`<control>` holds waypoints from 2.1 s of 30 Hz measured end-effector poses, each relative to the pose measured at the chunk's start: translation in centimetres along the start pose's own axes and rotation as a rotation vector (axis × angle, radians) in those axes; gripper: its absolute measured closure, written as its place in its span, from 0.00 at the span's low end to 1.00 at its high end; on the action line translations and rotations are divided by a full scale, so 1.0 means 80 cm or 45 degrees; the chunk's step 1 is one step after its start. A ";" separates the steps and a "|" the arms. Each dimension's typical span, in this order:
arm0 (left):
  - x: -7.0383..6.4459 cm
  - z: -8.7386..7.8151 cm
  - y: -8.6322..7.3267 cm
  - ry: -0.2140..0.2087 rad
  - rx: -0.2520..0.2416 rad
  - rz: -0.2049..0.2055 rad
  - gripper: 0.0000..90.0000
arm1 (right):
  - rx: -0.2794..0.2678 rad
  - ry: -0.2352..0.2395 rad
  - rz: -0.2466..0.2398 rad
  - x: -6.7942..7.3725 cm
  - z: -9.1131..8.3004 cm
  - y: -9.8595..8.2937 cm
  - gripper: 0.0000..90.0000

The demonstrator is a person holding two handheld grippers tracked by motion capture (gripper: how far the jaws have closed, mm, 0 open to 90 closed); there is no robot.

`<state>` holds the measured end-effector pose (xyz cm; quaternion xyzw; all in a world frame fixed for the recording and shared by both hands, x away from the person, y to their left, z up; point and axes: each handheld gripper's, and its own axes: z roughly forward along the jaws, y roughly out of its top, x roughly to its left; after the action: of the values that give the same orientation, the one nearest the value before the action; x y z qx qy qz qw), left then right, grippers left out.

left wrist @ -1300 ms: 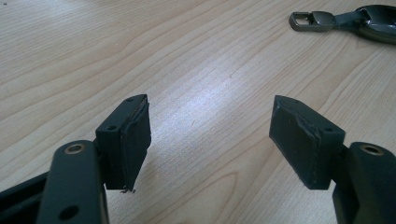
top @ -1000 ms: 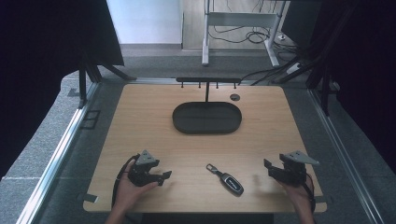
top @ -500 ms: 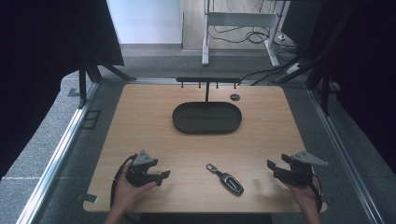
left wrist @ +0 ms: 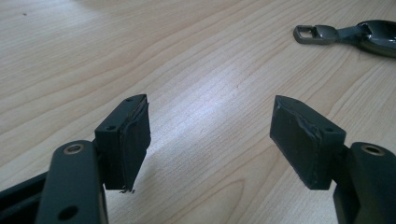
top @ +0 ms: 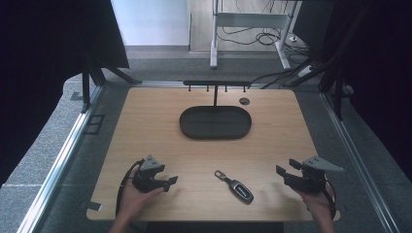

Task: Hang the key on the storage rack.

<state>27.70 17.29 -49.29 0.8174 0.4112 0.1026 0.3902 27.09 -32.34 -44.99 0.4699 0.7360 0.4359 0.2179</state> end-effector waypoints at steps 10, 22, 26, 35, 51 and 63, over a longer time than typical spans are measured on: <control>-0.004 0.004 0.002 -0.006 0.009 0.015 0.33 | -0.019 0.069 -0.036 0.015 -0.015 0.022 0.46; -0.007 0.008 0.001 -0.009 0.022 0.026 0.33 | 0.021 0.135 -0.117 0.044 -0.002 0.032 0.49; -0.009 0.010 0.001 -0.014 0.038 0.034 0.33 | 0.052 0.151 -0.127 0.049 0.005 0.032 0.50; -0.006 0.006 0.000 -0.018 0.026 0.024 0.33 | 0.104 0.191 -0.136 0.060 0.021 0.034 0.52; -0.011 0.003 0.002 -0.038 0.022 0.034 0.33 | 0.264 0.245 -0.188 0.091 0.051 0.046 0.56; -0.010 0.003 0.002 -0.049 0.025 0.029 0.33 | 0.377 0.261 -0.226 0.107 0.074 0.049 0.60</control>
<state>27.38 16.48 -49.26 0.8277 0.3952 0.0874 0.3887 29.42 -21.50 -44.00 0.3832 0.8489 0.3477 0.1081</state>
